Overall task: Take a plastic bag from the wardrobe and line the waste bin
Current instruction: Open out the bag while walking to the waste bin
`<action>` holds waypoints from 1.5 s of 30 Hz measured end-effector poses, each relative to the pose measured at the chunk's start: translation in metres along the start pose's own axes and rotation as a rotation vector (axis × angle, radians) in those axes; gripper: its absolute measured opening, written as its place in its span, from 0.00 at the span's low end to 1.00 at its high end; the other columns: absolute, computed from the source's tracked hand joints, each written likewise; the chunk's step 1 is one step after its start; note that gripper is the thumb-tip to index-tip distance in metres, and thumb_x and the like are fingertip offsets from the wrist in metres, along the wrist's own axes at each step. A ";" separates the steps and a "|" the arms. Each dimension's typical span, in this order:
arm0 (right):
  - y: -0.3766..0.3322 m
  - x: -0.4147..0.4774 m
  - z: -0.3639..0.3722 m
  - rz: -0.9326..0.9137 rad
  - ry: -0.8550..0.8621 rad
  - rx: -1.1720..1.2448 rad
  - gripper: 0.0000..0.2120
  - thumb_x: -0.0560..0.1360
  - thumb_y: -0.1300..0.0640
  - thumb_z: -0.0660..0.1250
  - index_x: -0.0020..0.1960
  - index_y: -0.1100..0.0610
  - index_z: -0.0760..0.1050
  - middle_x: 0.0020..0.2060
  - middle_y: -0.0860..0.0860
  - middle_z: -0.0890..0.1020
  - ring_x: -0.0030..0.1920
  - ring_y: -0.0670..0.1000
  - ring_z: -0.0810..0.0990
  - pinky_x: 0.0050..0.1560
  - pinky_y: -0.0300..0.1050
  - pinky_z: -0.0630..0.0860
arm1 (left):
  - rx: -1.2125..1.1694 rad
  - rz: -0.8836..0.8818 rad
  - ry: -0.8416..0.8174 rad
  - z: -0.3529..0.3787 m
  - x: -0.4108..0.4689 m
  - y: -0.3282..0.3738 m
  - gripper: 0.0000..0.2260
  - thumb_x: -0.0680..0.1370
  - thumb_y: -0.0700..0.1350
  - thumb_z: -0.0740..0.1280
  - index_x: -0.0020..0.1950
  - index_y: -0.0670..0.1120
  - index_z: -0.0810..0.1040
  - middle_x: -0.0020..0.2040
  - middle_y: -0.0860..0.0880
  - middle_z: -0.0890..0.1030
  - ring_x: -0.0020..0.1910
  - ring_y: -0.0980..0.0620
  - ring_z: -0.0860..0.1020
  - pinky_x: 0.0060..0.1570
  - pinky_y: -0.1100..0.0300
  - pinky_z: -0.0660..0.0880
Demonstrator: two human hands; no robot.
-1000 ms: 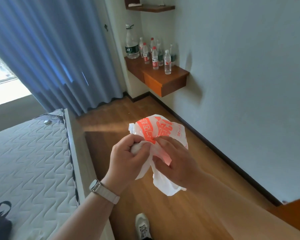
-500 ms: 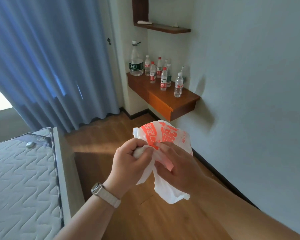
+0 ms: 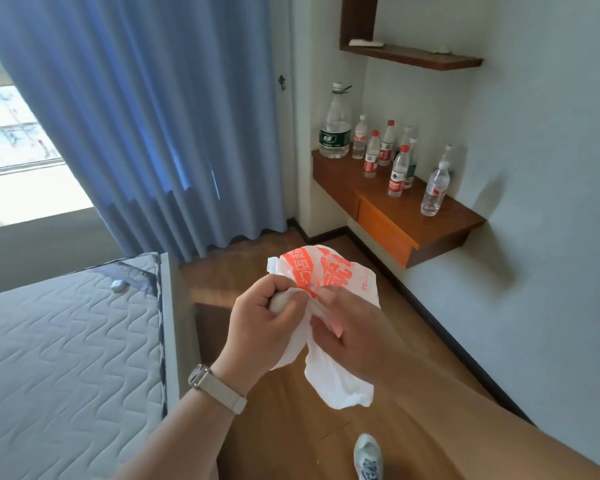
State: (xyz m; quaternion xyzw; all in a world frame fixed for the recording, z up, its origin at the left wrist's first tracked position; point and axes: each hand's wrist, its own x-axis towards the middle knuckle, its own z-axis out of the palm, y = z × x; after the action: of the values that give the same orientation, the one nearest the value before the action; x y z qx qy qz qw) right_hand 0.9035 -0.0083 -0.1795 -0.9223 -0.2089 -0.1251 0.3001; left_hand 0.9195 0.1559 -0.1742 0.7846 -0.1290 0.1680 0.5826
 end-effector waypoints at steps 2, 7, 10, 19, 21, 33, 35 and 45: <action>0.007 0.023 0.013 -0.029 -0.015 0.017 0.19 0.77 0.47 0.63 0.66 0.52 0.71 0.59 0.48 0.81 0.54 0.51 0.82 0.56 0.42 0.73 | 0.012 -0.017 0.022 -0.006 0.014 -0.010 0.02 0.73 0.48 0.67 0.42 0.54 0.80 0.39 0.59 0.81 0.42 0.58 0.80 0.36 0.73 0.74; 0.034 0.087 0.048 -0.087 -0.100 0.049 0.18 0.79 0.42 0.58 0.67 0.44 0.66 0.61 0.42 0.79 0.56 0.46 0.80 0.57 0.34 0.70 | 0.108 -0.009 0.097 -0.019 0.060 -0.042 0.05 0.75 0.47 0.69 0.41 0.58 0.78 0.39 0.60 0.81 0.41 0.58 0.80 0.36 0.73 0.74; 0.053 0.135 0.065 -0.135 -0.089 0.083 0.17 0.78 0.44 0.61 0.66 0.44 0.65 0.60 0.43 0.80 0.55 0.47 0.81 0.55 0.31 0.67 | 0.157 -0.037 0.165 -0.022 0.098 -0.059 0.04 0.73 0.50 0.68 0.39 0.58 0.78 0.37 0.60 0.80 0.38 0.59 0.79 0.34 0.73 0.73; 0.103 0.280 0.086 -0.338 -0.032 0.226 0.17 0.79 0.45 0.61 0.66 0.46 0.67 0.57 0.44 0.81 0.53 0.47 0.81 0.56 0.23 0.60 | 0.319 -0.075 0.302 -0.028 0.224 -0.091 0.03 0.70 0.51 0.67 0.36 0.59 0.77 0.34 0.60 0.79 0.34 0.61 0.77 0.33 0.74 0.71; 0.110 0.307 0.089 -0.379 -0.007 0.247 0.17 0.79 0.45 0.61 0.66 0.47 0.67 0.57 0.45 0.81 0.53 0.47 0.81 0.56 0.25 0.62 | 0.332 -0.092 0.337 -0.029 0.245 -0.097 0.05 0.70 0.48 0.69 0.35 0.56 0.77 0.34 0.59 0.79 0.33 0.60 0.76 0.33 0.73 0.70; 0.118 0.431 0.137 -0.504 0.000 0.241 0.18 0.77 0.46 0.62 0.64 0.51 0.70 0.58 0.50 0.82 0.55 0.52 0.81 0.53 0.44 0.77 | 0.309 -0.145 0.445 -0.071 0.337 -0.156 0.05 0.70 0.43 0.69 0.35 0.51 0.76 0.32 0.56 0.78 0.31 0.60 0.75 0.33 0.70 0.71; 0.120 0.451 0.151 -0.488 -0.026 0.227 0.19 0.77 0.46 0.64 0.65 0.51 0.69 0.59 0.50 0.81 0.55 0.52 0.81 0.54 0.45 0.77 | 0.296 -0.134 0.448 -0.080 0.357 -0.174 0.06 0.70 0.42 0.69 0.34 0.51 0.76 0.32 0.57 0.78 0.31 0.60 0.74 0.33 0.72 0.70; 0.098 0.605 0.228 -0.427 -0.094 0.139 0.18 0.77 0.45 0.63 0.64 0.49 0.67 0.58 0.50 0.81 0.53 0.51 0.81 0.51 0.39 0.73 | 0.126 -0.161 0.412 -0.173 0.484 -0.278 0.04 0.70 0.42 0.69 0.35 0.49 0.77 0.32 0.54 0.78 0.31 0.60 0.74 0.33 0.69 0.72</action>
State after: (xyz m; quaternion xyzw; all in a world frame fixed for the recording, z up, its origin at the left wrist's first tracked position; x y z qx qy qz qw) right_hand 1.5061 0.2453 -0.1929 -0.8391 -0.4213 -0.1278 0.3196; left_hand 1.4509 0.3985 -0.1703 0.7764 0.0666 0.2853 0.5580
